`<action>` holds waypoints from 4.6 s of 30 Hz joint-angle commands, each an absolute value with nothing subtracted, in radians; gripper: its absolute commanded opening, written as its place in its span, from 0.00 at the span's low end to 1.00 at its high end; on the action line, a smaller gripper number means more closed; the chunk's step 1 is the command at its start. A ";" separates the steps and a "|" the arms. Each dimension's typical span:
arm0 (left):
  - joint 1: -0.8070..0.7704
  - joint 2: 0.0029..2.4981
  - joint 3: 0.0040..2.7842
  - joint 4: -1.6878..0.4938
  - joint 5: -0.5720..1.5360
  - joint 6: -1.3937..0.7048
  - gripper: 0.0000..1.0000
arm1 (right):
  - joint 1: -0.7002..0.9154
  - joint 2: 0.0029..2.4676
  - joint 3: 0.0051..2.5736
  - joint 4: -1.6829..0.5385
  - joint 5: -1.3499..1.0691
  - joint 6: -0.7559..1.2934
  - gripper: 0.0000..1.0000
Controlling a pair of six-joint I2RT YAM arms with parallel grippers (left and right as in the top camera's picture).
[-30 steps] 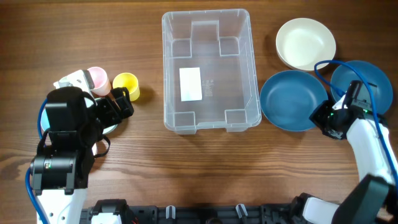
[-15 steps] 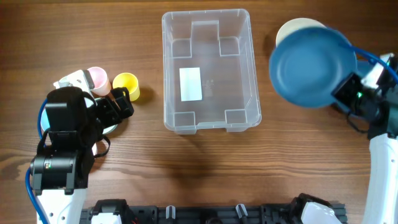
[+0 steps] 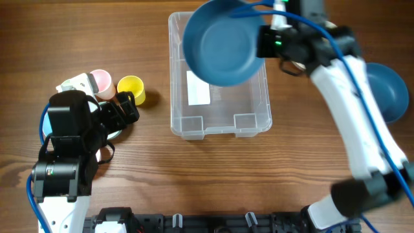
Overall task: Pack container
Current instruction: 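Lift the teal bowl with the right gripper and lower it into the bin, then move the right gripper to the cream bowl and grip its rim, then carry the cream bowl with the right gripper and nest it in the teal bowl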
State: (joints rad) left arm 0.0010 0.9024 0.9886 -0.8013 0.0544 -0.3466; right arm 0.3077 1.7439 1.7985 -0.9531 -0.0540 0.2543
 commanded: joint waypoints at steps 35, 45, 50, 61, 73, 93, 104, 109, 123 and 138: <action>-0.003 0.904 1.005 -0.828 0.067 -0.348 1.00 | -0.036 1.743 1.765 -1.006 0.107 0.776 0.78; -0.003 0.904 1.005 -0.833 0.067 -0.348 1.00 | -0.166 2.009 1.689 -0.971 0.043 0.925 0.99; -0.003 0.904 1.005 -0.843 0.067 -0.348 1.00 | -0.183 2.103 1.689 -0.912 0.043 0.929 0.99; -0.003 0.904 1.005 -0.843 0.067 -0.348 1.00 | -0.184 2.215 1.688 -0.809 0.027 1.026 0.99; -0.003 0.904 1.005 -0.843 0.067 -0.348 1.00 | -0.184 2.250 1.687 -0.752 0.036 1.042 0.88; -0.003 0.904 1.005 -0.843 0.067 -0.348 1.00 | -0.184 2.225 1.688 -0.824 -0.027 0.874 0.04; -0.003 0.904 1.005 -0.843 0.067 -0.348 0.99 | -0.156 1.711 1.689 -0.813 -0.015 0.605 0.04; -0.003 0.904 1.005 -0.842 0.067 -0.348 1.00 | -0.018 1.539 1.689 -0.804 -0.047 0.440 0.04; -0.003 0.904 1.005 -0.843 0.067 -0.348 1.00 | 0.353 1.842 1.748 -0.806 0.004 0.292 0.04; -0.003 0.904 1.005 -0.843 0.067 -0.348 1.00 | 0.345 1.987 1.758 -0.749 0.046 0.322 0.43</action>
